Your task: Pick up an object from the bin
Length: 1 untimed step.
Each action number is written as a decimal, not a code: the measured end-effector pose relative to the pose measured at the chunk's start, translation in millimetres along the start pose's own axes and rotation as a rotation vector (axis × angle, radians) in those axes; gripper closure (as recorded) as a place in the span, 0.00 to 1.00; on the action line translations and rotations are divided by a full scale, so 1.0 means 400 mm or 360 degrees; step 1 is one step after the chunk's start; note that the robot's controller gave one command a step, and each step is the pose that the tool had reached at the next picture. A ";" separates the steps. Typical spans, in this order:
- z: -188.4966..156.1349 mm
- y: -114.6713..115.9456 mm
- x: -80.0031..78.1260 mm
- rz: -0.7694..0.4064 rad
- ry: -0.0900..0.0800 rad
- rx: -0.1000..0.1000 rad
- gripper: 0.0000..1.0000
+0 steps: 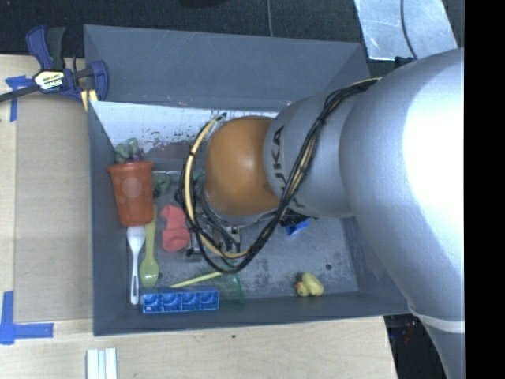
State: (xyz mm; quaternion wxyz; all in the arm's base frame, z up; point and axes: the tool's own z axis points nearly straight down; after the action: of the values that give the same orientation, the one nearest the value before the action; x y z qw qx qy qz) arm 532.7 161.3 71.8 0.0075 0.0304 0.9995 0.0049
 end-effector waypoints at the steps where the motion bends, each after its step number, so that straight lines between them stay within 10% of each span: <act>1: -0.143 -0.008 0.000 -0.0030 0.0007 0.0004 1.00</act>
Offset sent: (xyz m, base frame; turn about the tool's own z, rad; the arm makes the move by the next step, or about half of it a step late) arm -0.0035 -0.0001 0.1628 -0.0295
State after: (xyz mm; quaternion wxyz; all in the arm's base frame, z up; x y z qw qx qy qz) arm 531.7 157.6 129.2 0.0052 0.0209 0.9998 0.0037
